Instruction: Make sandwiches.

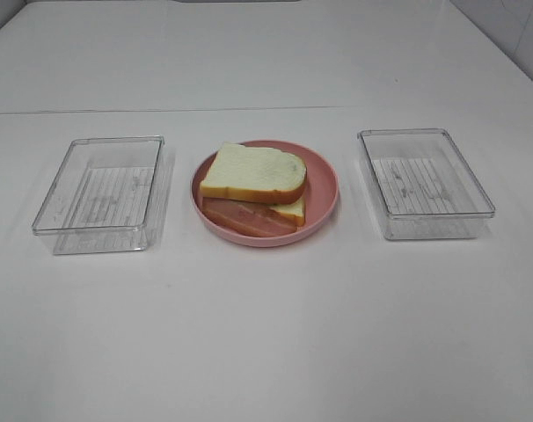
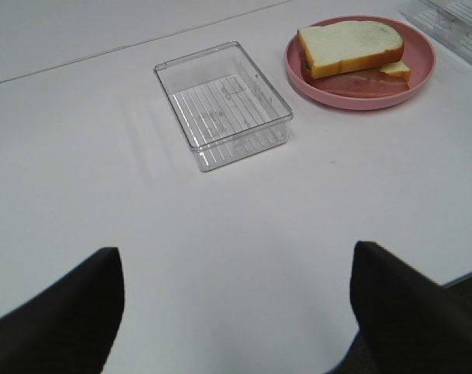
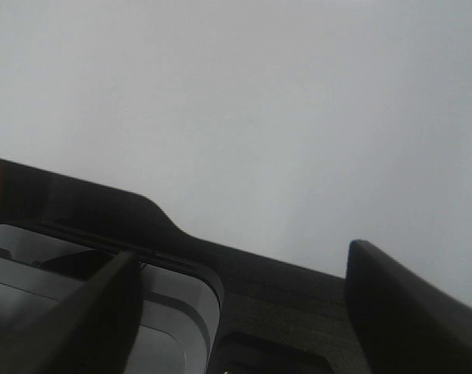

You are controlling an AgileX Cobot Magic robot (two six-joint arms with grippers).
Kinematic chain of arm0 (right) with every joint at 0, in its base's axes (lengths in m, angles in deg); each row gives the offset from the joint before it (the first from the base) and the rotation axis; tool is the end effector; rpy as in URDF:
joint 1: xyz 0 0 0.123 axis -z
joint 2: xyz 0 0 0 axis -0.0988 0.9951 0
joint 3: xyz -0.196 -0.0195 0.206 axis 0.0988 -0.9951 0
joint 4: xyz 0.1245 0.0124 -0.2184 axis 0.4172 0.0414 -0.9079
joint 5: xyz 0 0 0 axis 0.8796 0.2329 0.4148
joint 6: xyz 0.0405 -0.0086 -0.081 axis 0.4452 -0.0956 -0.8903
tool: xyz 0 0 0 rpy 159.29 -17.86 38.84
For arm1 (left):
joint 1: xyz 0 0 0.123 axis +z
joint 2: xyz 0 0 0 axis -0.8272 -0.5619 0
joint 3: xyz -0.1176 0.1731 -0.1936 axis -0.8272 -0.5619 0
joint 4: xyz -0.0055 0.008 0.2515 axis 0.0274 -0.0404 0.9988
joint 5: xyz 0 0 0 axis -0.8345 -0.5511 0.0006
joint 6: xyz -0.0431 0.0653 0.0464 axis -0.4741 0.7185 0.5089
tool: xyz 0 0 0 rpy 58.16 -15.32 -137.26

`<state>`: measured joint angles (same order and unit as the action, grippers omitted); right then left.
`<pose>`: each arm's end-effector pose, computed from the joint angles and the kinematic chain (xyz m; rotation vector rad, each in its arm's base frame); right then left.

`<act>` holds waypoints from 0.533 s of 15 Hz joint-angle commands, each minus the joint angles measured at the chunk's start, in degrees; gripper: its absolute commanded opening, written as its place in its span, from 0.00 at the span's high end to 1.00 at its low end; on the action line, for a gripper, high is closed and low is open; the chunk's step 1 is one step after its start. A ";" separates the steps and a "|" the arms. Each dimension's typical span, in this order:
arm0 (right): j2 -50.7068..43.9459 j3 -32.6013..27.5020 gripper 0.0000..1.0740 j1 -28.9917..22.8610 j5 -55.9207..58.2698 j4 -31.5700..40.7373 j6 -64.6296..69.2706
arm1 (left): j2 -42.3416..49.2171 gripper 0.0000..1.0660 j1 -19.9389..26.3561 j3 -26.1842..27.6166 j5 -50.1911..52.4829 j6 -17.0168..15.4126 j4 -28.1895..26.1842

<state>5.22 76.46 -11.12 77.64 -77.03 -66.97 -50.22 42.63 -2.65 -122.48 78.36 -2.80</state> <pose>0.1034 0.0384 0.3131 -0.3853 2.6616 0.2007 -0.0073 -0.0034 0.2797 0.3439 1.9959 -0.1511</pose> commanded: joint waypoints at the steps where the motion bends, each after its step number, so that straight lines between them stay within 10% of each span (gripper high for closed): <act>1: -14.15 -9.74 0.36 0.00 0.34 -0.57 -0.74 | 1.15 0.28 -0.11 -0.29 0.63 -0.40 -0.40; 8: -44.52 -15.36 0.36 0.00 -8.19 0.11 -6.53 | 1.15 0.28 -0.11 -0.29 0.63 -0.40 -0.40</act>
<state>-38.38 61.45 -11.12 70.88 -77.03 -72.42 -50.22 42.63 -2.65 -122.48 78.36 -2.80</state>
